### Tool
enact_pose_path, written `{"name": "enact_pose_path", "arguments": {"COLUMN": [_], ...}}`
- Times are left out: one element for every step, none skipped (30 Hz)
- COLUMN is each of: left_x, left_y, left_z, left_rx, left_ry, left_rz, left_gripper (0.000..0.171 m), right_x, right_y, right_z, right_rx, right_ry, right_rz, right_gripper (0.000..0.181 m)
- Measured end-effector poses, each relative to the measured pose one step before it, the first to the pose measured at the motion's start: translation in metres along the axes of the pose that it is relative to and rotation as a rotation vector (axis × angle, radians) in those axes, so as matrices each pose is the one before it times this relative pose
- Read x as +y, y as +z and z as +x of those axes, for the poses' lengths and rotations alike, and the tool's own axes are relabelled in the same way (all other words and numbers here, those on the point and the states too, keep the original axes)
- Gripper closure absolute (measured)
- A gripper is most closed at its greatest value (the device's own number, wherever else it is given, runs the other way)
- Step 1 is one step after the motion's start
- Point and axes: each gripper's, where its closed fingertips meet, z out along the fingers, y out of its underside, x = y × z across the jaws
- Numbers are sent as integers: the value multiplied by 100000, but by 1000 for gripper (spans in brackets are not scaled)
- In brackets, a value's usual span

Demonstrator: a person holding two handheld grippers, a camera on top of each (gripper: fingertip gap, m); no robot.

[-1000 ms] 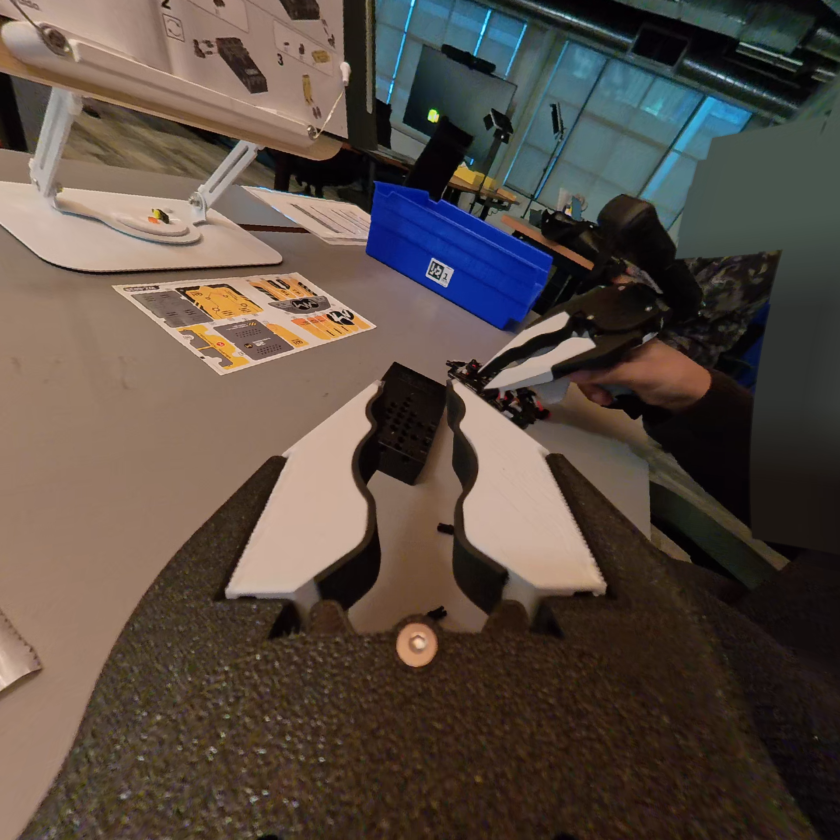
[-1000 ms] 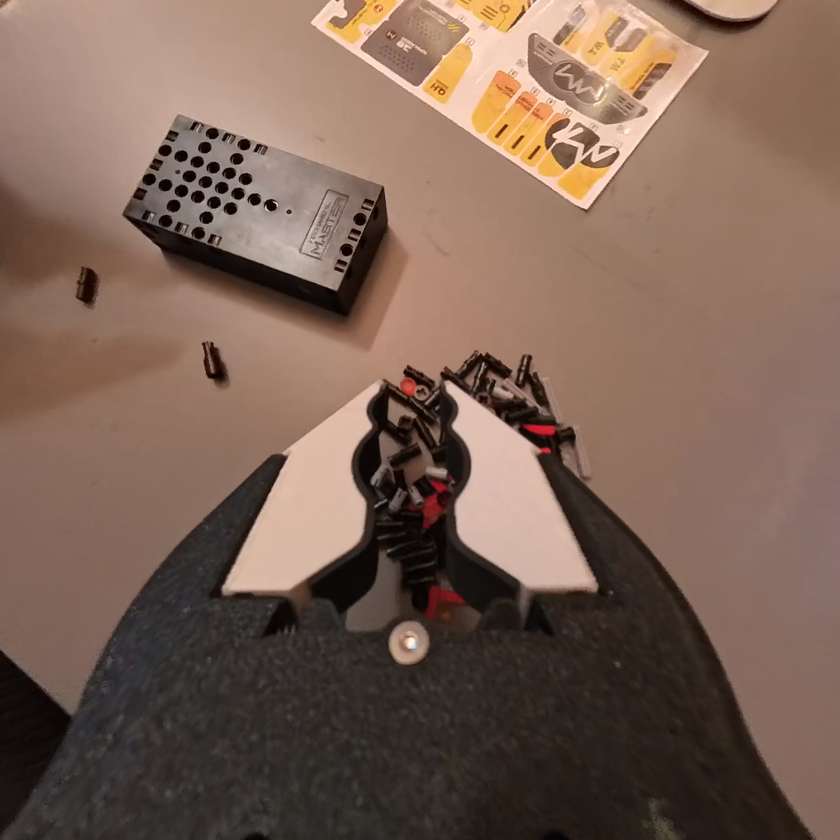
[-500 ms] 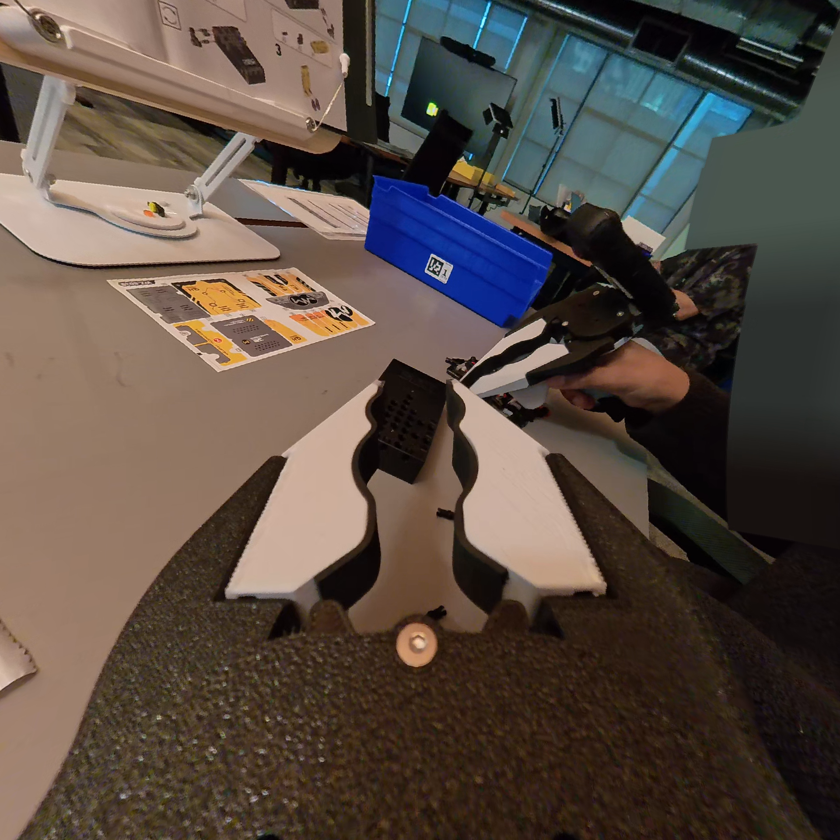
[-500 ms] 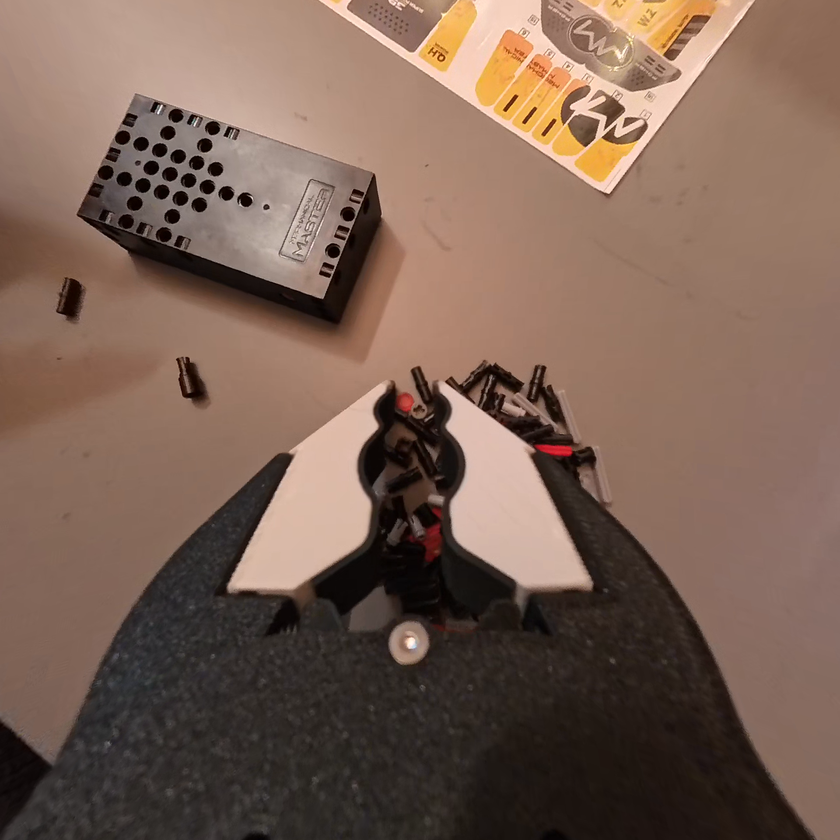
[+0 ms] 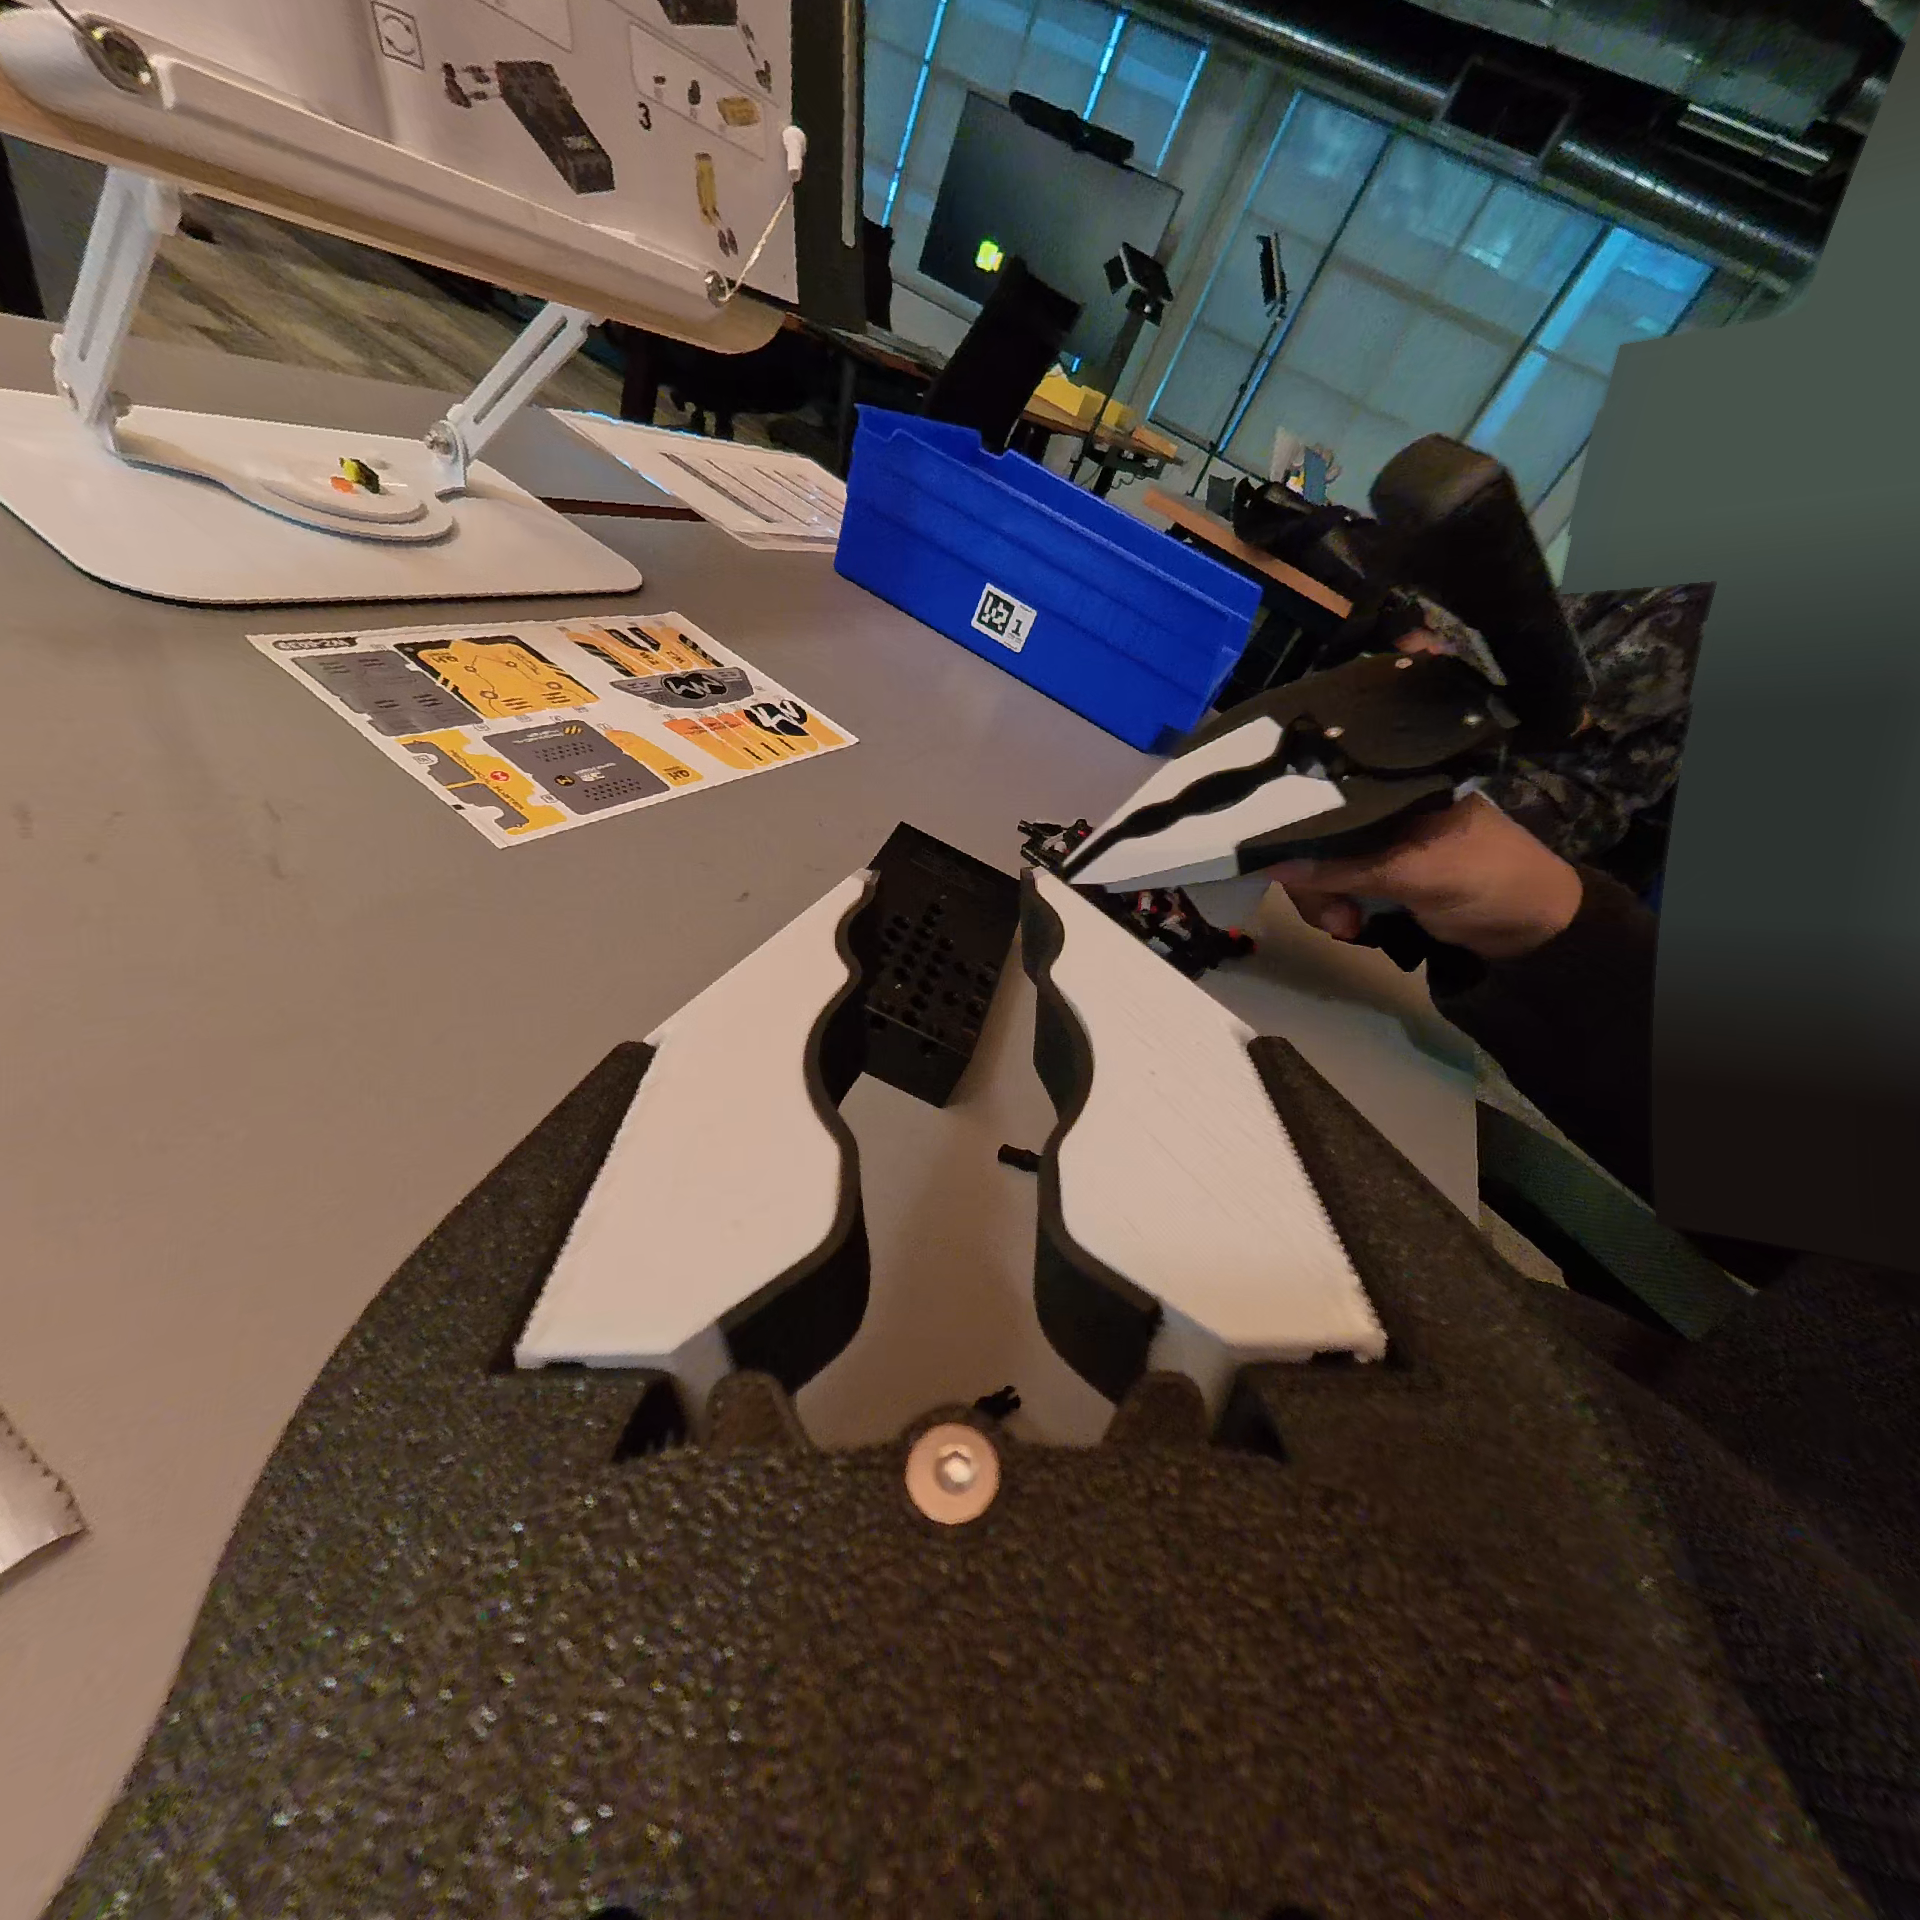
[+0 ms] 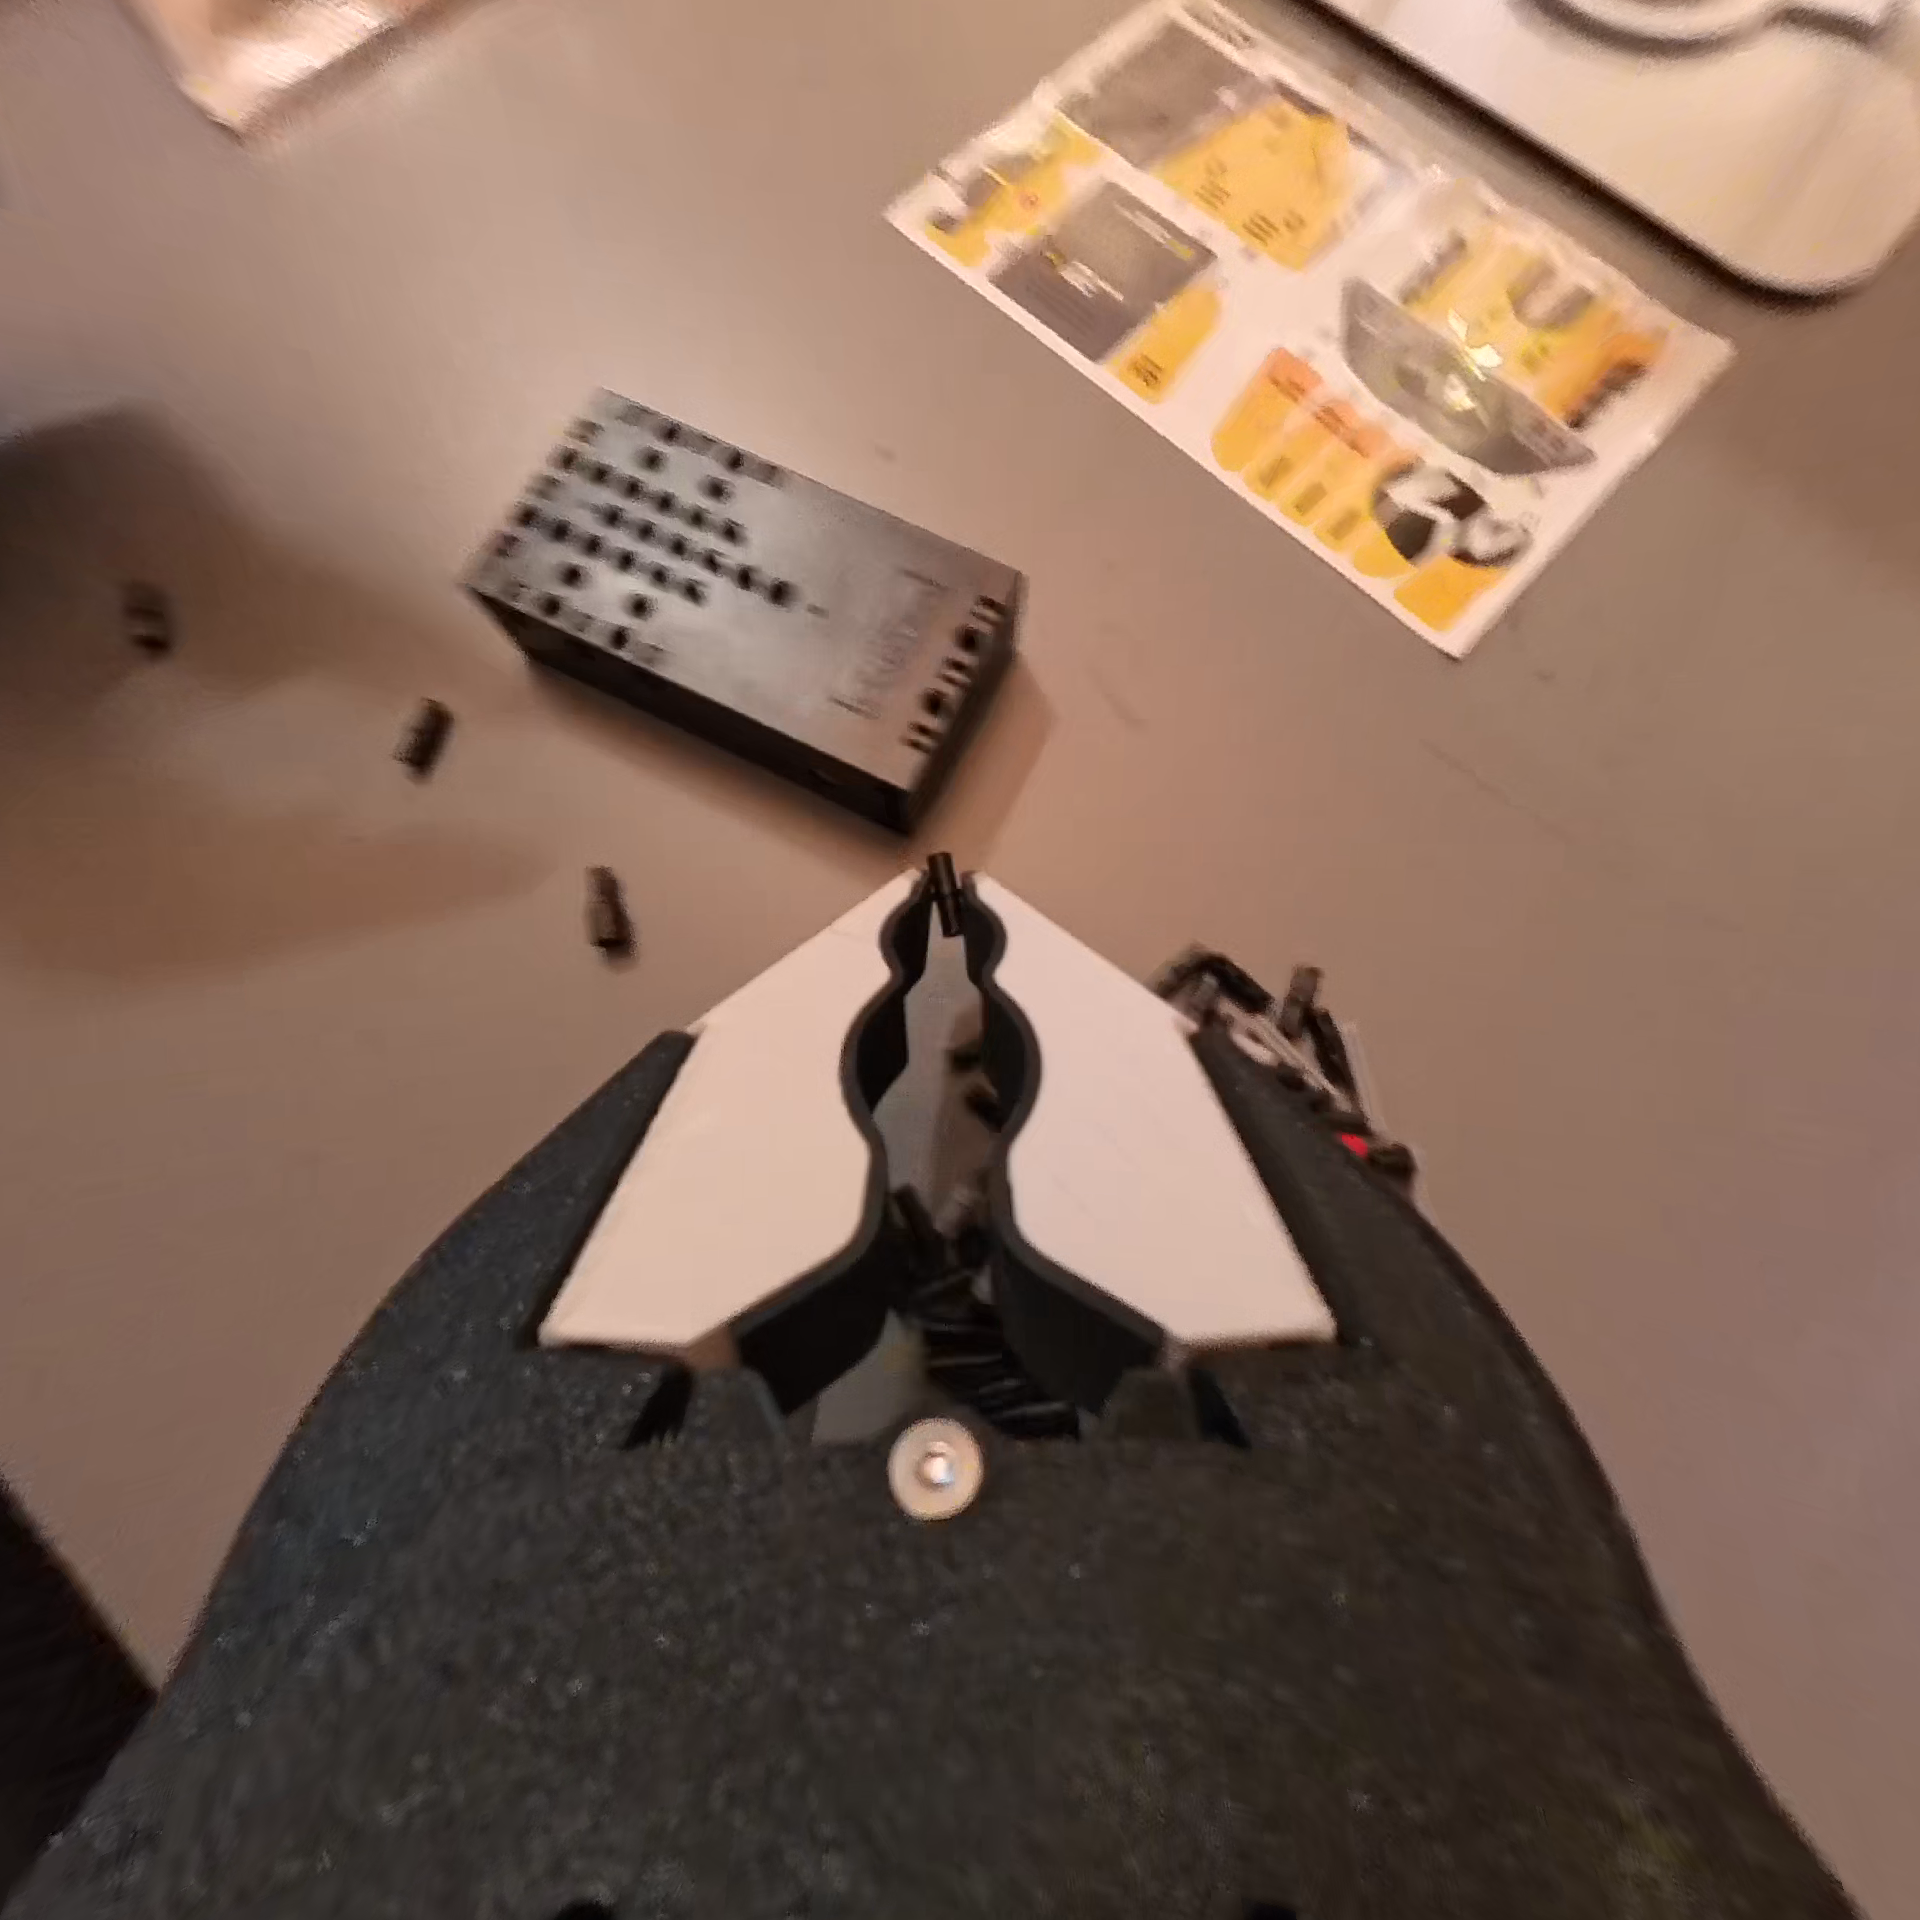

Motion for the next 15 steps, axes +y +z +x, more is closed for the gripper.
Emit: {"name": "enact_pose_path", "arguments": {"left_x": [21, 3, 0, -3, 0, 2, 4, 1, -3, 2, 7, 21, 11, -2, -22], "left_y": [13, 16, 10, 1, 10, -1, 8, 0, 2, 0, 5, 22, 13, -8, -21], "left_z": [-12, -13, -7, -19, -9, -4, 0, 1, 0, -4, -32, -12, 8, 3, 16], "left_rx": [8, -4, -64, -122, -66, -18, -8, 4, 3, -87, -195, 5, 88, -12, -20], "left_ry": [-85, -47, -4, 29, 23, 15, 4, 0, 9, 10, -47, -71, -27, 50, 120], "left_rz": [-146, -85, -3, 18, -1, -13, -32, -4, 24, 14, -85, -152, -117, 47, 185], "left_gripper": [146, 146, 146, 146, 146, 146, 146, 146, 146, 146, 146, 146, 146, 146, 146], "right_x": [-550, -560, -513, -472, -403, -277, -183, -143, -106, -69, -20, -22, -62, -98, -71], "right_y": [-213, -104, 83, 301, 511, 677, 810, 876, 912, 871, 791, 664, 502, 362, 259], "right_z": [-1099, -1422, -1543, -1506, -1439, -1367, -1196, -967, -895, -791, -398, -117, -69, -38, 57], "right_rx": [-4898, -6242, -6420, -5496, -4472, -3767, -2728, -1772, -2099, -2479, -1099, -45, -230, -232, 43], "right_ry": [-2056, -1885, -1340, -1046, -1166, -1590, -1811, -1735, -1947, -2383, -2140, -1634, -1318, -779, -142], "right_rz": [2729, 2424, 1733, 1125, 539, -384, -1081, -1346, -1427, -1383, -1367, -1278, -928, -550, -542], "right_gripper": [175, 175, 175, 175, 175, 175, 175, 175, 175, 175, 175, 175, 175, 175, 175]}}
